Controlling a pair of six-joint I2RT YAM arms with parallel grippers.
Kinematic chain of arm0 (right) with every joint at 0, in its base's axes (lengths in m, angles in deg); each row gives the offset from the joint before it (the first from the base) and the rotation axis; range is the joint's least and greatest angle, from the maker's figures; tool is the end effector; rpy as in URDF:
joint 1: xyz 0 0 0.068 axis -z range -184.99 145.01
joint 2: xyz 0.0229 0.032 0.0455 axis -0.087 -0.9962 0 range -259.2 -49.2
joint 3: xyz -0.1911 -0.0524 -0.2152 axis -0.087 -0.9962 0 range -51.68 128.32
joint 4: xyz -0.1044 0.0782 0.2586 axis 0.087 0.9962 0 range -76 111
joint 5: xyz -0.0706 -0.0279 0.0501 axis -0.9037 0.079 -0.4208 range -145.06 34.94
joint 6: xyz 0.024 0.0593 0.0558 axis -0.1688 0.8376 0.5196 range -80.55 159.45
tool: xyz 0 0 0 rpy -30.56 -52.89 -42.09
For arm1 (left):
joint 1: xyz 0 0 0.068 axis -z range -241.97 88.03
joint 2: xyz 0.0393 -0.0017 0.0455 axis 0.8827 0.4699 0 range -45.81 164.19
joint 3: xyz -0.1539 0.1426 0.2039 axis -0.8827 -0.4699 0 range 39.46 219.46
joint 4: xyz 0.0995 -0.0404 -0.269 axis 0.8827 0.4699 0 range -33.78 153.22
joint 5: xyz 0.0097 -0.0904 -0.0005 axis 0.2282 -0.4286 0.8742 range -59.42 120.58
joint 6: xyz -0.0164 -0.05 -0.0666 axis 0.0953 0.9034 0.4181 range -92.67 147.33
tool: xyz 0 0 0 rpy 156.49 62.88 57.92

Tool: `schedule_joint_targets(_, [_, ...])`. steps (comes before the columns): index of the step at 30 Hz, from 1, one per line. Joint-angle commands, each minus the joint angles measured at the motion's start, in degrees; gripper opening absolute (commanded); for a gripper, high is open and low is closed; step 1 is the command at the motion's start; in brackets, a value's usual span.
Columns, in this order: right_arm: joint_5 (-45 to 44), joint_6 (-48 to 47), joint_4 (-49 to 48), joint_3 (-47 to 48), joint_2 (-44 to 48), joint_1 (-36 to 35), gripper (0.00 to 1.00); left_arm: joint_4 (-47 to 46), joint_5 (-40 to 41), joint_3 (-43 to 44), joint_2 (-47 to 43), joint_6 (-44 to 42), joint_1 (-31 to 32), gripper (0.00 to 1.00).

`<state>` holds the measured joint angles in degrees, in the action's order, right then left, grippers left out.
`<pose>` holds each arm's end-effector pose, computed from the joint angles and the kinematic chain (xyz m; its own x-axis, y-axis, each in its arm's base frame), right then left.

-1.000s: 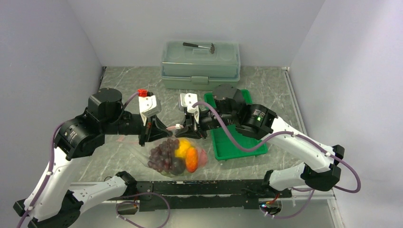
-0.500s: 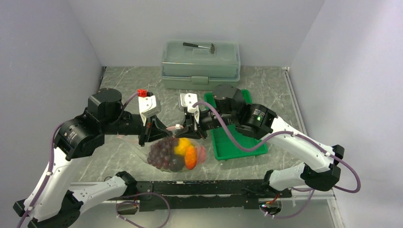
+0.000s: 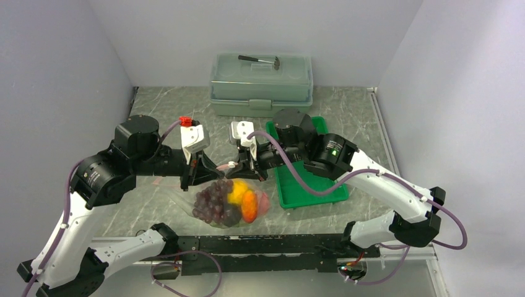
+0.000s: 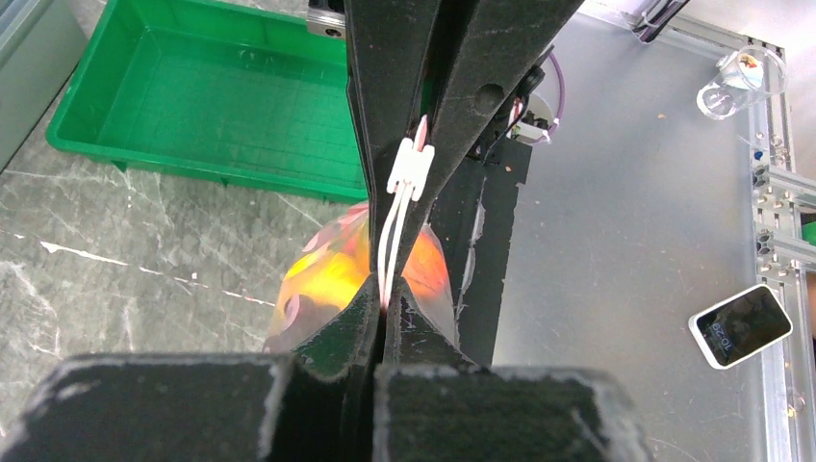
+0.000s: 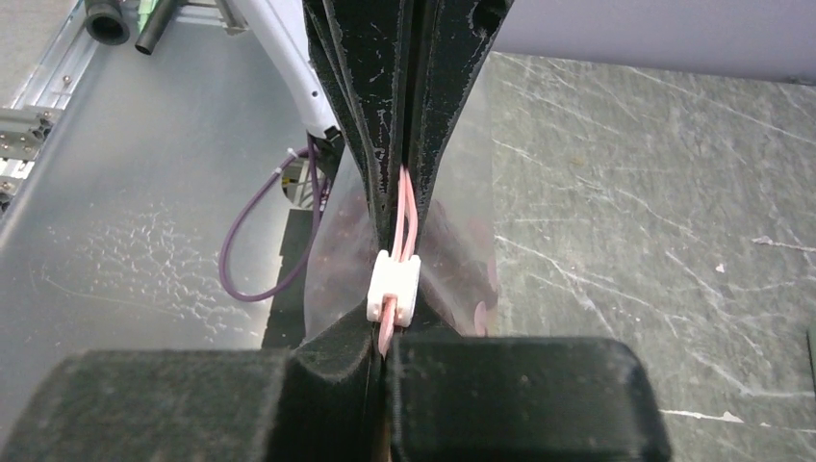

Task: Place the food in the zip-top bag and seal the zipper
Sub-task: Zip the zipper food storage bag.

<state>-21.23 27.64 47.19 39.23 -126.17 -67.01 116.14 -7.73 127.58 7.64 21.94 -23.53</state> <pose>0.1214 0.3168 0.4702 0.0493 -0.2696 -0.9617 -0.9911 -0.1324 -0.0137 0.0984 -0.1372 0.4911 -0.2456 0.2889 -0.9253 0.9543 0.2399 -0.1783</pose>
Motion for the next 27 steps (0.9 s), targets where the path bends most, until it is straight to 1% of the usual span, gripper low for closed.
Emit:
schedule_joint_targets(1, [1.31, -0.51, -1.09, 1.19, 0.89, -0.08, 0.00, -3.25, -2.06, 2.32, -1.07, -1.66, -0.12, 0.00])
schedule_joint_targets(6, [0.77, -0.34, -2.77, -1.19, 2.54, -0.08, 0.00, -3.61, -1.23, 2.41, -1.31, -1.34, -0.16, 0.00])
schedule_joint_targets(7, [0.63, -0.32, -2.86, -1.30, 2.69, -0.11, 0.00, -3.67, -1.22, 2.39, -1.33, -1.27, -0.12, 0.02])
schedule_joint_targets(9, [0.30, -0.15, -3.10, -1.56, 2.95, -0.12, 0.00, -3.84, -1.10, 2.20, -1.31, -1.12, -0.12, 0.10])
schedule_joint_targets(15, [-0.80, 0.39, -3.48, -2.01, 3.37, -0.12, 0.00, -4.49, -1.50, 1.64, -1.37, -0.73, -0.12, 0.30])
schedule_joint_targets(18, [-0.57, 0.62, -3.38, -2.10, 3.41, -0.12, 0.00, -5.18, -2.18, 1.37, -1.72, -0.38, -0.13, 0.38])
schedule_joint_targets(22, [0.37, 1.08, -3.18, -2.21, 3.04, -0.12, 0.00, -7.08, -3.65, 0.63, -2.26, 0.29, -0.16, 0.51])
schedule_joint_targets(24, [1.24, 1.09, -2.56, -1.91, 2.89, -0.12, 0.00, -8.30, -4.15, 0.13, -2.59, 0.70, -0.12, 0.60])
schedule_joint_targets(27, [1.88, 1.43, -1.72, -1.44, 2.64, -0.12, 0.00, -9.86, -4.45, -0.54, -3.06, 0.95, -0.12, 0.65])
